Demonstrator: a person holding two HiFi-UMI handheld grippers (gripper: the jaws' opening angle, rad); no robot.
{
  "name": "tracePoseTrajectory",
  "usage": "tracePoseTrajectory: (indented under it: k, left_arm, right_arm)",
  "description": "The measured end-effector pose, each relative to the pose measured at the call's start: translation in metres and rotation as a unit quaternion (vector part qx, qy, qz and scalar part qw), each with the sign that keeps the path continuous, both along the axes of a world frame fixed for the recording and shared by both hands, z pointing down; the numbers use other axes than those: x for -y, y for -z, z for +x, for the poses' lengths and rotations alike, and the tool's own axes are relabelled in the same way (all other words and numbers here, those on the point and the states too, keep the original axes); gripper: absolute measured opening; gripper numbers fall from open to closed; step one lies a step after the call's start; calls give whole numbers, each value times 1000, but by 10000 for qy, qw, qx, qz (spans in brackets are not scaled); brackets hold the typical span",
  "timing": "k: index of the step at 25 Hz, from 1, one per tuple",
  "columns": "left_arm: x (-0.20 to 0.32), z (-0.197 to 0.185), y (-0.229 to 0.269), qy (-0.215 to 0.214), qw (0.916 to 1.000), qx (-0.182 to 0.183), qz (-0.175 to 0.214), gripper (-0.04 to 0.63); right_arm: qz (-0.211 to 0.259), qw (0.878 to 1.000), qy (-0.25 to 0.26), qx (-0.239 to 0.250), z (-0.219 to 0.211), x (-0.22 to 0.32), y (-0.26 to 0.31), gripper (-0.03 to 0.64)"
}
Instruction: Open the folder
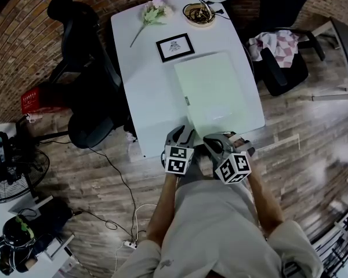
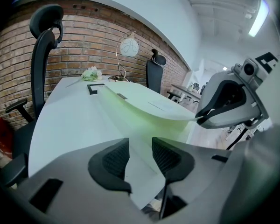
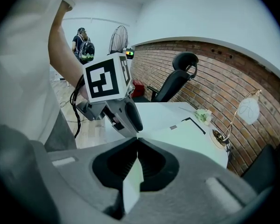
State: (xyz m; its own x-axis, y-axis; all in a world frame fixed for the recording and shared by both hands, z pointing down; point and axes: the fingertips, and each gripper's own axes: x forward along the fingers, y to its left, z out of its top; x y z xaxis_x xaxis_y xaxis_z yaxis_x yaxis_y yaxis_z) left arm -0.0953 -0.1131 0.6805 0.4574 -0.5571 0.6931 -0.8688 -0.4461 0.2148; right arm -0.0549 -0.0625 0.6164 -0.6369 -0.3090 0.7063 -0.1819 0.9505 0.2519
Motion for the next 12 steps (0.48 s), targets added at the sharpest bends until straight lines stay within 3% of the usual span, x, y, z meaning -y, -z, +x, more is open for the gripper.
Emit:
tracePoseTrajectory:
  k: [12]
  left_arm:
    - [-2,0,-2,-44,10000,42,-29,155]
  right_arm:
    - [151,9998,-134,71,5,2,10,11]
